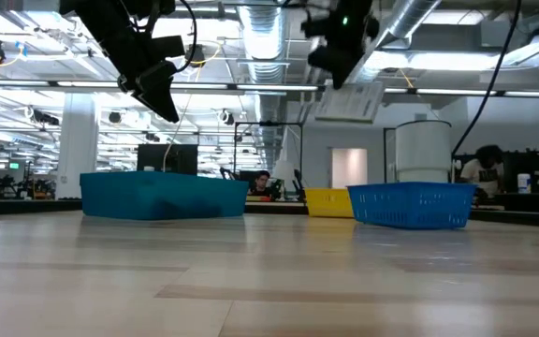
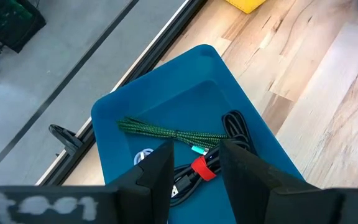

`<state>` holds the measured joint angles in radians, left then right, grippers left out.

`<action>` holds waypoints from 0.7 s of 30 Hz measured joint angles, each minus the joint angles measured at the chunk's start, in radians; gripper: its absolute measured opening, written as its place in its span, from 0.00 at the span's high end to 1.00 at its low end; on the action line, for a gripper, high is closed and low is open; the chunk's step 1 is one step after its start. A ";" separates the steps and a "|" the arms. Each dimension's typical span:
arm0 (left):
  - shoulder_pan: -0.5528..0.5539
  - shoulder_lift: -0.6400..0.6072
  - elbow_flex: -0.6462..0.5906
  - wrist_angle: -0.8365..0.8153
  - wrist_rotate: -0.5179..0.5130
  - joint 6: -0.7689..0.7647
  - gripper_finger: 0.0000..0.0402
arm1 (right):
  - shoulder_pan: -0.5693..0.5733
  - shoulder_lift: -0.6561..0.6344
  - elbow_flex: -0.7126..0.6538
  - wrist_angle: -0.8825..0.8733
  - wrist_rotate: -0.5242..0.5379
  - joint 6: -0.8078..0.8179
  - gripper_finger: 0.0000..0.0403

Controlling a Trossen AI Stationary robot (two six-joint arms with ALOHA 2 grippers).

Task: Pick and place items into bin
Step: Put the white card reader box into the yellow bin

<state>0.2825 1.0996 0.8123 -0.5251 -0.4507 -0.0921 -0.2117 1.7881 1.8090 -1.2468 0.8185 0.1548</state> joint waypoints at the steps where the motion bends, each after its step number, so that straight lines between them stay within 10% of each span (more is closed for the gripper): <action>1: 0.000 0.000 0.000 0.000 0.000 0.000 0.70 | -0.019 0.002 -0.015 0.039 -0.005 -0.051 1.00; 21: 0.000 0.000 0.000 0.000 0.000 0.000 0.70 | -0.242 0.002 -0.315 0.564 -0.206 -0.504 1.00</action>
<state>0.2826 1.0997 0.8121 -0.5251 -0.4503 -0.0921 -0.4534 1.7897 1.4943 -0.6824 0.6128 -0.3490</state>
